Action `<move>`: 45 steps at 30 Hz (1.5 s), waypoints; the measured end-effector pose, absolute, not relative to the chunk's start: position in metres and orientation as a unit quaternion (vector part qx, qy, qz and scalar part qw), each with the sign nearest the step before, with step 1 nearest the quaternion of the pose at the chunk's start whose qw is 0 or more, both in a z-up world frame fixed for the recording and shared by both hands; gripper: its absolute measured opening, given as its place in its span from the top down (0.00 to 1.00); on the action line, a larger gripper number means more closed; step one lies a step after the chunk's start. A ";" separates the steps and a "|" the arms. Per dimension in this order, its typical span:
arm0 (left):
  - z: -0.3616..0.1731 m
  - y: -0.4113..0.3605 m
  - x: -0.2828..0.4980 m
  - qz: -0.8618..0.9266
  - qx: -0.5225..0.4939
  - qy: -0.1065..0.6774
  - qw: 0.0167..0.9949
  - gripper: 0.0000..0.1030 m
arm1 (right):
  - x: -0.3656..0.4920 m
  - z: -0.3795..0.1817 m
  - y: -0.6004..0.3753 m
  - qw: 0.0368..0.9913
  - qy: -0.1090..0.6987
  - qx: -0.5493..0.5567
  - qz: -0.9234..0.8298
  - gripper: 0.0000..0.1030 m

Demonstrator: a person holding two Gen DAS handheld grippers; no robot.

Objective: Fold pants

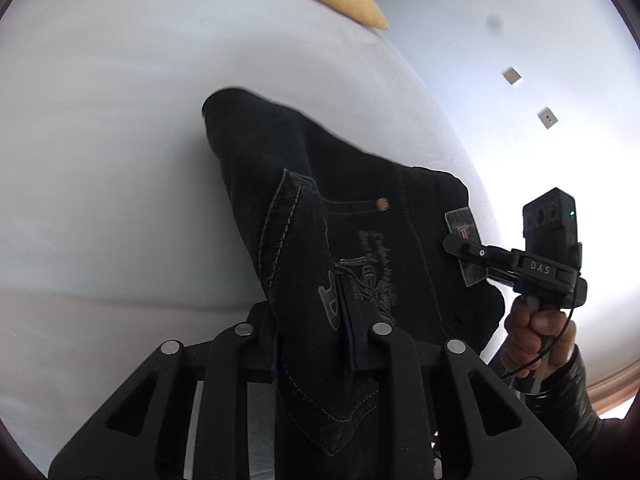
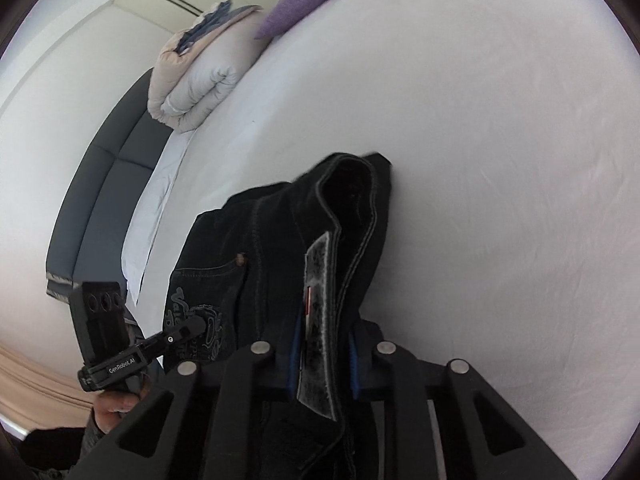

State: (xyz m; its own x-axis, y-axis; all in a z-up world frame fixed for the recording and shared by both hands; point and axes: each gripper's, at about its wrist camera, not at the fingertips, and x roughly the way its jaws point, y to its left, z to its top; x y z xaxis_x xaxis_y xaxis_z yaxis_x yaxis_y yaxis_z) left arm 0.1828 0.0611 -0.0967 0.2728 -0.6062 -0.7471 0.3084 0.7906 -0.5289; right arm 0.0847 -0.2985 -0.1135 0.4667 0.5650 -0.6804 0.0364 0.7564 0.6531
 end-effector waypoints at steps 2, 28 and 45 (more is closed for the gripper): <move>-0.077 0.053 0.187 -0.301 -0.132 0.509 0.795 0.82 | 0.088 -0.097 -0.300 0.810 0.474 0.299 0.171 0.81; -0.129 0.037 0.250 -0.321 -0.138 0.503 0.790 0.63 | 0.189 -0.153 -0.408 0.799 0.462 0.353 0.152 0.69; -0.083 0.057 0.178 -0.254 -0.067 0.428 0.865 0.22 | 0.137 -0.114 -0.410 0.837 0.430 0.324 0.096 0.43</move>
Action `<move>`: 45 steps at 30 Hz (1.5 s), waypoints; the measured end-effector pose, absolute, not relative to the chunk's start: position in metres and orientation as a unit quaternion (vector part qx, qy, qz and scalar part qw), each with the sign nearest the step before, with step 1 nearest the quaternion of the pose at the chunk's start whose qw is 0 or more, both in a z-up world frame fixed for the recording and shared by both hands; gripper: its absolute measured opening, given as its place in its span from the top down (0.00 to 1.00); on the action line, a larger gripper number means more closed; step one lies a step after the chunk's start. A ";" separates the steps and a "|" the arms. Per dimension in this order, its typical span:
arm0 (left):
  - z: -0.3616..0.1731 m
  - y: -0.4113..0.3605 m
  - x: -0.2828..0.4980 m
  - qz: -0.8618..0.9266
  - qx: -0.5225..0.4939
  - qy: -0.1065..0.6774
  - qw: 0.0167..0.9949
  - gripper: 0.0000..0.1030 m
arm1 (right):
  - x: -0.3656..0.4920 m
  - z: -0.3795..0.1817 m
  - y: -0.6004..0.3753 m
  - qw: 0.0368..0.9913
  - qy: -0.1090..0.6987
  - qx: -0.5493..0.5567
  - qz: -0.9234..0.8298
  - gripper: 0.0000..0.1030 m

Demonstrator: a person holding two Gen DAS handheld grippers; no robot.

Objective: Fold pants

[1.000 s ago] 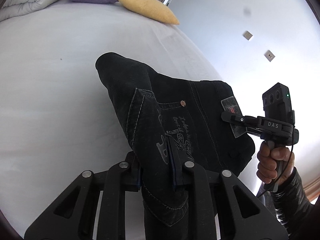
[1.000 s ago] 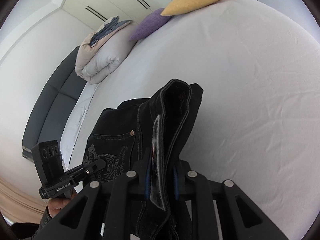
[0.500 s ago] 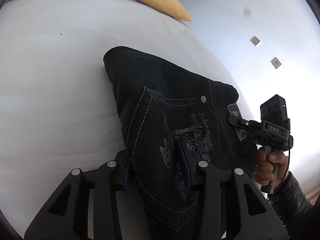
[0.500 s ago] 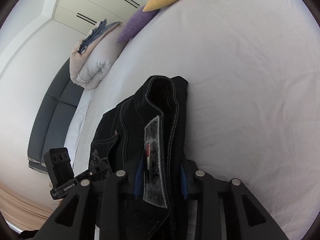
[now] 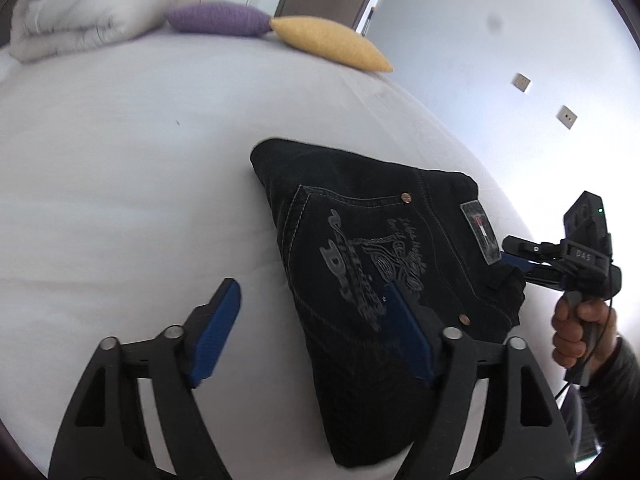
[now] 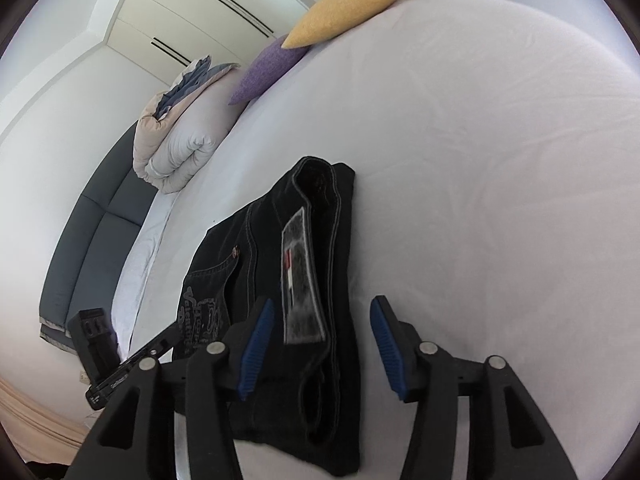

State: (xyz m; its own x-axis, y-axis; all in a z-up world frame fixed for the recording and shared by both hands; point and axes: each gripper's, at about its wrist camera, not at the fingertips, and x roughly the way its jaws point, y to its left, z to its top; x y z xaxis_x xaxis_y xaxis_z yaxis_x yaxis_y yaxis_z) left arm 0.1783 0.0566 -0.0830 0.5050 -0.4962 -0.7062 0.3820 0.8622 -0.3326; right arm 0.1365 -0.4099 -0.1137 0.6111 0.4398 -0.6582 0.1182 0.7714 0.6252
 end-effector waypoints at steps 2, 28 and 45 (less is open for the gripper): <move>-0.070 0.058 0.155 -0.233 -0.045 0.407 0.882 0.16 | 0.119 -0.104 -0.405 0.847 0.420 0.315 0.088 0.37; 0.100 0.098 -0.093 -0.110 0.006 0.206 0.972 0.00 | -0.118 0.105 -0.297 0.979 0.178 0.064 -0.081 0.00; 0.057 0.053 -0.068 -0.093 0.023 0.322 0.942 0.00 | -0.112 0.064 -0.257 0.954 0.287 0.036 -0.078 0.00</move>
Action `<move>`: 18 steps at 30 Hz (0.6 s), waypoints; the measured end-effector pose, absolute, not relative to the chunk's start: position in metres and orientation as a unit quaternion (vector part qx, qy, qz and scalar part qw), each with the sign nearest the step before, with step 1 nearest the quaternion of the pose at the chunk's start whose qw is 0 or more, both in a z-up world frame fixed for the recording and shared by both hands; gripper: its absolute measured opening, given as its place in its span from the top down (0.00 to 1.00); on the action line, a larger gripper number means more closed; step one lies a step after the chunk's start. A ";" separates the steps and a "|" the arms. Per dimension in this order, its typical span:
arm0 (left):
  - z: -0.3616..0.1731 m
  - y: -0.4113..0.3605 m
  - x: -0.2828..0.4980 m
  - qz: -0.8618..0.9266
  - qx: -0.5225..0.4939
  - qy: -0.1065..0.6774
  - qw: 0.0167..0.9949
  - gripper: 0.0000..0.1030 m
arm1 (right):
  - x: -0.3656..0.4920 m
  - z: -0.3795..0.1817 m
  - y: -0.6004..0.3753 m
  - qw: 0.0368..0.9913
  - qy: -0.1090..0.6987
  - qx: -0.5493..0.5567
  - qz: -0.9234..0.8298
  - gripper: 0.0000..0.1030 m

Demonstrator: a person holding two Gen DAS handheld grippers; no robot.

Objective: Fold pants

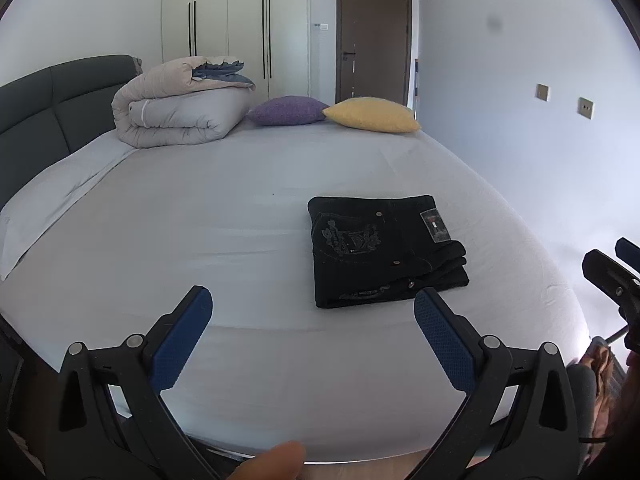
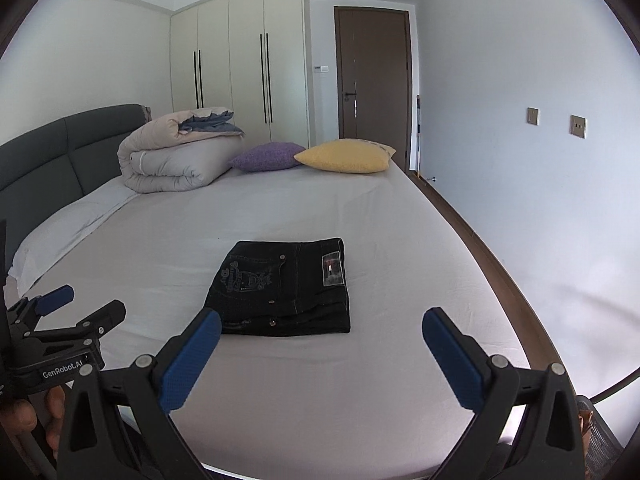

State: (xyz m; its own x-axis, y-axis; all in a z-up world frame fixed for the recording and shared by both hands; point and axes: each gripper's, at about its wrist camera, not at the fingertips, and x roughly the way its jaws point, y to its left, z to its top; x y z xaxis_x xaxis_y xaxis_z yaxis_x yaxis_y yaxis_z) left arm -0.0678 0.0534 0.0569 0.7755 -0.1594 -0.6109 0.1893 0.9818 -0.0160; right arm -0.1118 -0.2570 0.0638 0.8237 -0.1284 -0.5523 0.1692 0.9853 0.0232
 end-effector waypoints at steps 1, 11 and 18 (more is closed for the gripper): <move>0.054 0.052 -0.063 -0.092 0.024 0.326 0.941 0.00 | -0.111 0.063 -0.258 0.954 0.288 0.037 -0.079 0.00; 0.043 0.056 -0.047 -0.075 0.024 0.334 0.939 0.00 | -0.104 0.052 -0.256 0.946 0.313 0.041 -0.075 0.00; 0.036 0.059 -0.044 -0.073 0.016 0.341 0.937 0.00 | -0.101 0.048 -0.249 0.944 0.321 0.034 -0.066 0.00</move>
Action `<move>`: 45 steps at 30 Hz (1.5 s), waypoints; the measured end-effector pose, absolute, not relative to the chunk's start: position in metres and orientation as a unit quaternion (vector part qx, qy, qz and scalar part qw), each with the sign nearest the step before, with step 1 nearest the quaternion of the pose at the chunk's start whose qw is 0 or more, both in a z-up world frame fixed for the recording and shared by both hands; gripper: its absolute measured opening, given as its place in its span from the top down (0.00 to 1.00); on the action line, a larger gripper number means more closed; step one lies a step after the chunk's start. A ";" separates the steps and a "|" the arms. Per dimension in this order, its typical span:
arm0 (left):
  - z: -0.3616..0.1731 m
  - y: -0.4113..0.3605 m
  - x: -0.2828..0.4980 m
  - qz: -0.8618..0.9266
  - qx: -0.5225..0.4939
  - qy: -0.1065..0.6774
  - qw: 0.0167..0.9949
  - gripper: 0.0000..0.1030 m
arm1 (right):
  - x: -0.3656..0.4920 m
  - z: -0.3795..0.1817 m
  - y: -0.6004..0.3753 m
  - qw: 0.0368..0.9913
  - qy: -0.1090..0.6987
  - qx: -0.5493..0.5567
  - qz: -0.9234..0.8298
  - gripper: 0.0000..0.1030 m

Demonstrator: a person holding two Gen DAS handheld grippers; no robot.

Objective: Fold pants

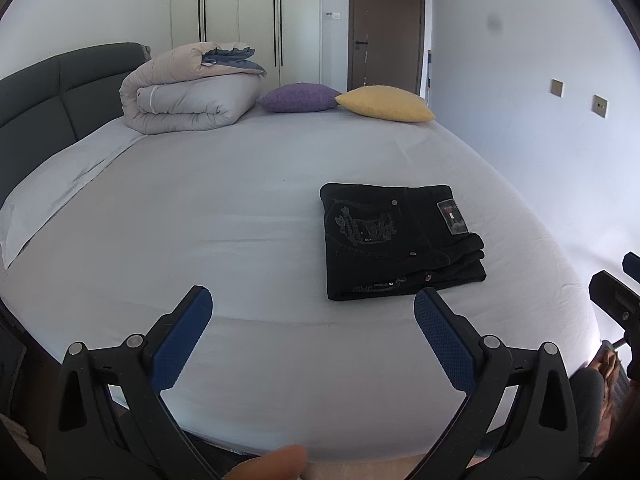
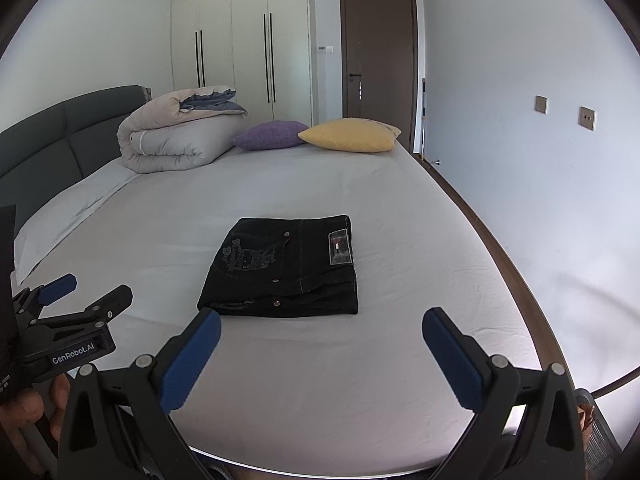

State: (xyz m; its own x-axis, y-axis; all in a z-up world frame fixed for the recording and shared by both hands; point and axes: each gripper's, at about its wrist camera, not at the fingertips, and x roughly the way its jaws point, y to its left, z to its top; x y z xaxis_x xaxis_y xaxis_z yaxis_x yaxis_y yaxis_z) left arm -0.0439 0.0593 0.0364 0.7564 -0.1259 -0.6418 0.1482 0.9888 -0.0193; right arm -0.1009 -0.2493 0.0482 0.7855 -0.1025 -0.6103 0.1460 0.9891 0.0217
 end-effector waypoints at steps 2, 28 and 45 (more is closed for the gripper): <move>0.035 0.060 -0.043 -0.073 0.016 0.342 0.937 0.00 | -0.100 0.047 -0.247 0.944 0.323 0.033 -0.063 0.00; 0.023 0.064 -0.041 -0.068 0.008 0.356 0.932 0.00 | -0.097 0.036 -0.242 0.940 0.335 0.034 -0.056 0.00; 0.021 0.063 -0.042 -0.065 0.008 0.359 0.931 0.00 | -0.098 0.030 -0.240 0.939 0.339 0.036 -0.055 0.00</move>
State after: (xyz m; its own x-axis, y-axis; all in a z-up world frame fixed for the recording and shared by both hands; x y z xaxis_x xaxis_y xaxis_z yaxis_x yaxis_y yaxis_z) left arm -0.0421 0.0627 0.0205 0.7345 -0.1155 -0.6688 0.1271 0.9914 -0.0316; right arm -0.0982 -0.2401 0.0304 0.7643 -0.0785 -0.6401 0.1269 0.9915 0.0300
